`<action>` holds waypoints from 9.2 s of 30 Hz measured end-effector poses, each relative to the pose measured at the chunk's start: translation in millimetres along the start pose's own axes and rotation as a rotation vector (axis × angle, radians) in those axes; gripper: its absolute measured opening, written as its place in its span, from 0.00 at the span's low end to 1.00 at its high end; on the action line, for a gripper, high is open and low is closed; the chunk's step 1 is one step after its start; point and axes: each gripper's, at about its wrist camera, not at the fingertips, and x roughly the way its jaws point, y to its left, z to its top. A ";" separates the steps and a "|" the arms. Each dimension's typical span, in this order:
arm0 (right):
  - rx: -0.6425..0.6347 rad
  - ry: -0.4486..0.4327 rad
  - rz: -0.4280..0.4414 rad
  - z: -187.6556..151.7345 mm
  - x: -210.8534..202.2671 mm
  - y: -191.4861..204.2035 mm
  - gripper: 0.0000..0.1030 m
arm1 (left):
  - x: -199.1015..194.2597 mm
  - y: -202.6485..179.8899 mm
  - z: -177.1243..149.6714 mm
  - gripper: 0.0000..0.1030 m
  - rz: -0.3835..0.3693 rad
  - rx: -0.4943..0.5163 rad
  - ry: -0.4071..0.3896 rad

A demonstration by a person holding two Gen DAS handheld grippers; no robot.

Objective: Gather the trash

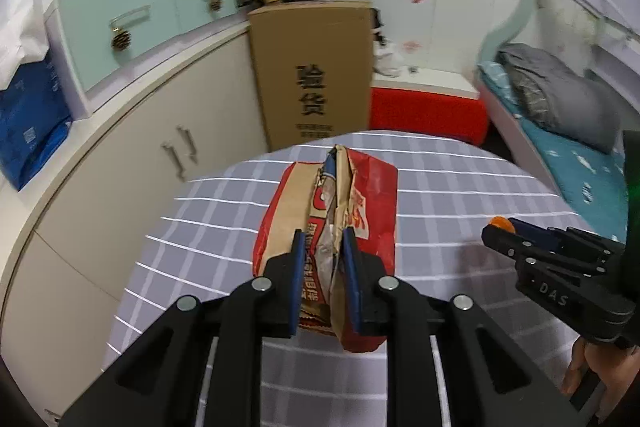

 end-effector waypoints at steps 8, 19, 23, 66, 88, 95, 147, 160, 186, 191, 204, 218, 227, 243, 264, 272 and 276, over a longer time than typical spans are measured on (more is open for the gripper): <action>0.107 -0.116 0.032 -49.3 -104.4 -64.4 0.29 | -51.2 -96.4 -23.4 0.18 -0.136 0.098 -0.021; 0.307 -0.284 -0.070 -147.8 -231.3 -178.2 0.29 | -107.2 -262.9 -86.6 0.18 -0.281 0.327 -0.047; 0.381 -0.311 -0.116 -187.1 -256.8 -214.2 0.29 | -114.2 -319.8 -115.5 0.18 -0.330 0.416 -0.025; 0.832 -0.212 -0.391 -370.8 -208.6 -385.1 0.65 | 35.9 -506.4 -245.7 0.18 -0.342 0.653 0.350; 0.852 -0.362 -0.442 -376.5 -249.7 -360.0 0.68 | 7.9 -514.3 -231.5 0.74 -0.354 0.647 0.238; 0.795 -0.366 -0.403 -361.9 -262.1 -331.4 0.69 | -29.0 -481.0 -219.5 0.76 -0.361 0.597 0.171; 0.127 -0.722 -0.474 -342.7 -461.6 -44.2 0.90 | -372.7 -220.7 -213.1 0.95 -0.255 0.251 -0.513; 0.140 -0.711 -0.466 -343.9 -460.5 -48.5 0.90 | -369.2 -224.1 -216.8 0.95 -0.277 0.271 -0.496; 0.150 -0.696 -0.452 -344.6 -455.3 -50.2 0.90 | -368.7 -221.5 -220.2 0.95 -0.270 0.276 -0.499; 0.152 -0.688 -0.447 -345.7 -453.6 -52.3 0.90 | -367.2 -221.0 -221.9 0.95 -0.269 0.276 -0.495; 0.153 -0.682 -0.443 -345.1 -452.2 -53.5 0.90 | -367.3 -220.6 -220.7 0.95 -0.269 0.278 -0.493; 0.155 -0.677 -0.440 -346.4 -449.0 -52.8 0.90 | -366.2 -221.1 -222.2 0.95 -0.265 0.273 -0.493; 0.155 -0.676 -0.440 -346.3 -448.0 -51.4 0.90 | -365.9 -220.5 -222.4 0.95 -0.262 0.272 -0.494; 0.156 -0.672 -0.435 -347.9 -442.8 -49.6 0.91 | -365.5 -220.1 -222.6 0.95 -0.262 0.273 -0.493; 0.155 -0.663 -0.428 -348.1 -440.6 -52.0 0.91 | -365.8 -218.4 -221.6 0.95 -0.259 0.272 -0.492; 0.160 -0.660 -0.420 -349.9 -440.5 -57.5 0.91 | -365.3 -217.1 -221.4 0.95 -0.260 0.273 -0.491; 0.159 -0.658 -0.420 -349.3 -440.6 -58.0 0.91 | -365.0 -217.1 -221.7 0.95 -0.259 0.274 -0.490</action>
